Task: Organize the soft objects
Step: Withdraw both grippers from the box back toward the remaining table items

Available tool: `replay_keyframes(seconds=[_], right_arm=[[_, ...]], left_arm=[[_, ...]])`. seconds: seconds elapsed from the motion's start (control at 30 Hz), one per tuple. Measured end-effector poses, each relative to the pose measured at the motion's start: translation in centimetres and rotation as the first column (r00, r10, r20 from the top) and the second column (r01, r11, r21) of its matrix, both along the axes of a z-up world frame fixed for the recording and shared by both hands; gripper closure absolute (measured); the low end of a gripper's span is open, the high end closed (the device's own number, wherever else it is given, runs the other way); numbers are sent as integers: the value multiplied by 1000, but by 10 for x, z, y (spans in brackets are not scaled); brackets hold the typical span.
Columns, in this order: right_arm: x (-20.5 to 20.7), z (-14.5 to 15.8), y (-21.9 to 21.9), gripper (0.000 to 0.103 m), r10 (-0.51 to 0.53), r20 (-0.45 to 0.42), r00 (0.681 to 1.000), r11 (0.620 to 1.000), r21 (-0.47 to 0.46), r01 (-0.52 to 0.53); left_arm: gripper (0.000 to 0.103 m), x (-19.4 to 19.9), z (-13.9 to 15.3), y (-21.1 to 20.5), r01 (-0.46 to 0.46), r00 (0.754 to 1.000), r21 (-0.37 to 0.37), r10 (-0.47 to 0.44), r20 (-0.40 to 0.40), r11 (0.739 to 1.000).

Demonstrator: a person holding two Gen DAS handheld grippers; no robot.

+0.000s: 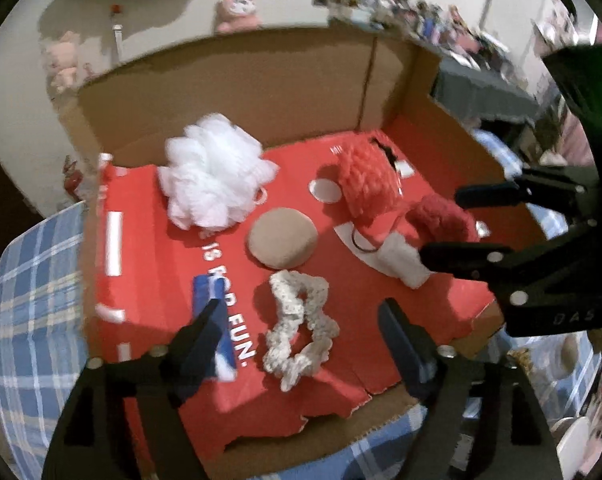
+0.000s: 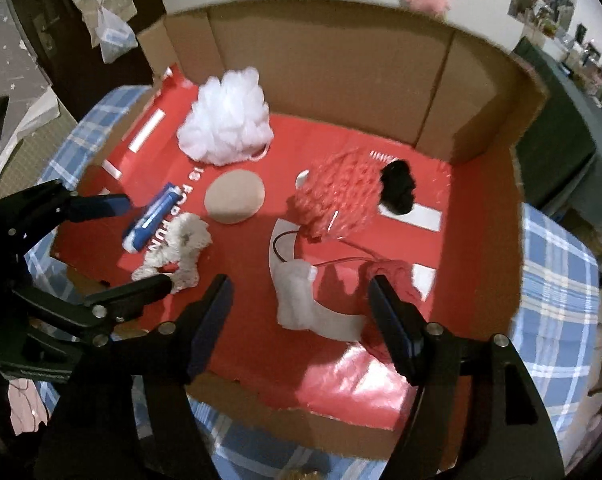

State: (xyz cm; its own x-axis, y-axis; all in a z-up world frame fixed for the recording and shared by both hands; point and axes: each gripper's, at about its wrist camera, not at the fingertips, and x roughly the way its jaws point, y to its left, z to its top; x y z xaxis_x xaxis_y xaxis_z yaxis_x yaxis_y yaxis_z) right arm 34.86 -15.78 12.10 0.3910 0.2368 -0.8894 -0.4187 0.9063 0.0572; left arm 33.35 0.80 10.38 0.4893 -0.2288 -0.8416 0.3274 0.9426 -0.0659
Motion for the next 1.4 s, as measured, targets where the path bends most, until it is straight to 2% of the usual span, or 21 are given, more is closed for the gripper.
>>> replay_keyframes(seconds=[0.07,0.2,0.4,0.6,0.73,0.87,0.93,1.03,1.17,1.3,1.4], right_arm=[[-8,9,-2,34,-8,22,1000,1000,13,7],[-31,30,-8,32,-35,94,995,999,20,33],[-74,59,-17,28,-55,200,978,998,45,47],[-128,90,-30,21,-90,319,943,994,92,64],[-169,105,-34,20,-96,426,900,994,88,64],[-205,112,-39,14,-125,495,860,989,130,69],[-224,113,-43,12,-146,515,844,983,171,66],[-249,109,-45,12,-160,553,817,981,178,71],[-275,97,-48,11,-187,584,790,978,184,96],[-294,75,-59,10,-259,577,775,961,233,147],[-302,57,-64,10,-289,579,762,954,236,183]], left_arm=[[10,-9,10,6,-31,999,-43,33,28,999],[9,-35,33,12,-74,991,-88,84,108,993],[2,-77,66,15,-117,953,-103,141,268,988],[0,-125,90,12,-123,902,-131,166,398,984],[0,-163,103,8,-117,861,-143,172,480,983],[0,-202,111,5,-113,818,-162,184,545,980],[0,-216,111,3,-117,805,-164,190,562,979],[0,-236,106,2,-110,800,-179,194,568,978],[0,-255,92,-1,-102,805,-197,197,559,975],[0,-273,74,-3,-123,802,-207,220,555,971],[0,-280,59,-6,-138,803,-196,226,552,971]])
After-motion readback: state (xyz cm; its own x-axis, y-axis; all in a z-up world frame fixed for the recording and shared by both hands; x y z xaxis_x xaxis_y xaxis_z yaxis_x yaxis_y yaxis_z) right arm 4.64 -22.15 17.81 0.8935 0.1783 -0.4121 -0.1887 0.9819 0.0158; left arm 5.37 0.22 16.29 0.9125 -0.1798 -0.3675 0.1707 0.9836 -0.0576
